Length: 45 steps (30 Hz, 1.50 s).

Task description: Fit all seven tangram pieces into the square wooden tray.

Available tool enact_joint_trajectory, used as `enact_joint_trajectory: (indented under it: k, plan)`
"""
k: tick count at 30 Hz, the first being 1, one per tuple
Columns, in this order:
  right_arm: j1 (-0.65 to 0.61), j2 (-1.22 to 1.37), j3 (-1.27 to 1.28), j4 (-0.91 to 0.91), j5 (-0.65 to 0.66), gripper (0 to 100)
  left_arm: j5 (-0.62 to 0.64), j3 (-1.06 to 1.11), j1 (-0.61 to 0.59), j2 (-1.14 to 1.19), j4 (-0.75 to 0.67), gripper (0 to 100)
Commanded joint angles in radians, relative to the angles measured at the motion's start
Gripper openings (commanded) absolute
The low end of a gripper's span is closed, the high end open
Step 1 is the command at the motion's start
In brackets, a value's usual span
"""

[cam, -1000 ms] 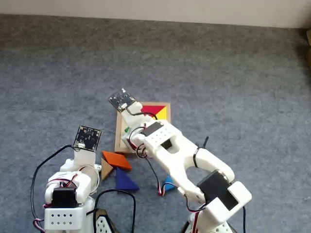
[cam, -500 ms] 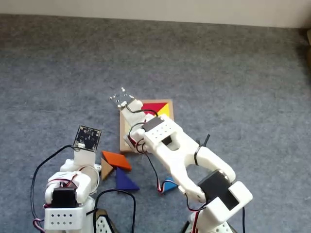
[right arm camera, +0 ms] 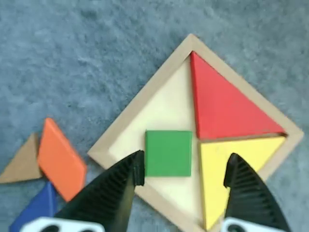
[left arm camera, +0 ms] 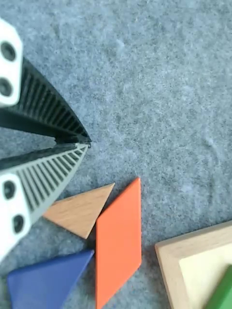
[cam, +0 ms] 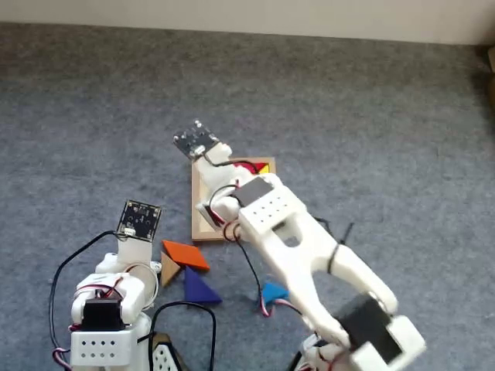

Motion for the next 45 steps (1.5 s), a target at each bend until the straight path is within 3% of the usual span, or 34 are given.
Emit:
enact_joint_trajectory:
  k: [1, 8, 15, 20, 27, 33, 39, 45]
  plan:
    - [0.019, -0.173, 0.01, 0.111, 0.005, 26.0, 0.003, 0.019, -0.007, -0.024, 0.003, 1]
    - [-0.005, -0.378, 0.223, 0.234, -0.009, 26.0, 0.003, 0.019, -0.007, -0.024, 0.003, 1]
    - [-0.074, -0.57, 0.449, 0.229, -0.218, 26.2, 0.003, 0.019, -0.007, -0.024, 0.003, 1]
    - [-0.022, -0.734, 0.556, 0.234, -0.287, 26.2, 0.003, 0.019, -0.007, -0.024, 0.003, 1]
    - [0.186, -1.027, 0.779, 0.231, -0.279, 26.2, 0.003, 0.019, -0.007, -0.024, 0.003, 1]
    - [0.202, -1.227, 0.905, 0.249, -0.279, 26.0, 0.003, 0.019, -0.007, -0.024, 0.003, 1]
    - [0.165, -1.112, 0.846, 0.341, -0.262, 26.0, 0.003, 0.019, -0.007, -0.024, 0.003, 1]
    - [0.147, -0.897, 0.677, 0.464, -0.046, 26.2, 0.003, 0.019, -0.007, -0.024, 0.003, 1]
